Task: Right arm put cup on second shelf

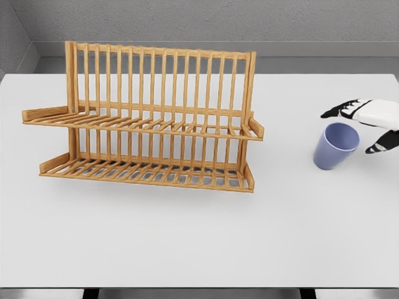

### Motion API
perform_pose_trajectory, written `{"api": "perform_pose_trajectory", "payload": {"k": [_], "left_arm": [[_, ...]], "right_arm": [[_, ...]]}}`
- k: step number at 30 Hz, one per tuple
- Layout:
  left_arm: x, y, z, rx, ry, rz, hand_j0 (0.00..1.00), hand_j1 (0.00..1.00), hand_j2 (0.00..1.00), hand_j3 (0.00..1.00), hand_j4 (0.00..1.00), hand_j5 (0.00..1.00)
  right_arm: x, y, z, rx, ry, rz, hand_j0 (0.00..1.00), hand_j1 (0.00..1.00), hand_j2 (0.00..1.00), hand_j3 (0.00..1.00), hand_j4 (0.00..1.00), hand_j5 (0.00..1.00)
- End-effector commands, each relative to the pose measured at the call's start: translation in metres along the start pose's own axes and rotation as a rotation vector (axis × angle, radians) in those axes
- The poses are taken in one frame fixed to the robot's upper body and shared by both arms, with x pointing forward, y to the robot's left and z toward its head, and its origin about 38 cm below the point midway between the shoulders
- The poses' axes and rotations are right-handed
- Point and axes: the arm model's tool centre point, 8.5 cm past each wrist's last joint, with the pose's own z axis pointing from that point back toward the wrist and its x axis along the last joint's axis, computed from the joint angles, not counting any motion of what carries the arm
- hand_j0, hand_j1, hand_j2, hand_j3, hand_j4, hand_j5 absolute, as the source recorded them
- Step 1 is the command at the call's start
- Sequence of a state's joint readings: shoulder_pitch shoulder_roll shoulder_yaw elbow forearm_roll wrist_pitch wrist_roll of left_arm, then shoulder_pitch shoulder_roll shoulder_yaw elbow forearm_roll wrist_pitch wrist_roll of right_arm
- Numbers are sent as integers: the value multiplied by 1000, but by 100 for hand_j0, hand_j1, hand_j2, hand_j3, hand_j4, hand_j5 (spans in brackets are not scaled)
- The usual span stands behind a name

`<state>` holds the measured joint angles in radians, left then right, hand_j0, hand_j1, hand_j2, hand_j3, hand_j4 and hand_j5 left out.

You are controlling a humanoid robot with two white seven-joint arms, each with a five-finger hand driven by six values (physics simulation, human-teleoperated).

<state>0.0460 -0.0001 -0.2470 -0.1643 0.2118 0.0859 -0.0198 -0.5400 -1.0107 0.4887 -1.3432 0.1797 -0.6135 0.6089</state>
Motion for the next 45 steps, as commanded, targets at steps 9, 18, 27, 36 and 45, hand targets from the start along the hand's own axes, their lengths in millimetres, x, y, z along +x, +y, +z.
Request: {"api": "perform_pose_trajectory", "payload": {"k": [9, 18, 27, 36, 45], "left_arm": [[0, 0, 0, 0, 0, 0, 100, 100, 100, 100, 100, 100], [0, 0, 0, 0, 0, 0, 100, 100, 100, 100, 100, 100], [0, 0, 0, 0, 0, 0, 100, 100, 100, 100, 100, 100], [0, 0, 0, 0, 0, 0, 100, 100, 100, 100, 100, 100], [0, 0, 0, 0, 0, 0, 100, 100, 100, 100, 100, 100]], "right_arm": [[-2, 15, -26, 52, -12, -25, 100, 100, 100, 100, 100, 100], [-3, 9, -26, 50, -8, -14, 100, 100, 100, 100, 100, 100], [0, 9, -25, 54, -15, -5, 100, 100, 100, 100, 100, 100], [4, 10, -29, 56, -30, -4, 100, 100, 100, 100, 100, 100], [13, 5, -31, 51, -53, 19, 80, 80, 80, 80, 80, 80]]}}
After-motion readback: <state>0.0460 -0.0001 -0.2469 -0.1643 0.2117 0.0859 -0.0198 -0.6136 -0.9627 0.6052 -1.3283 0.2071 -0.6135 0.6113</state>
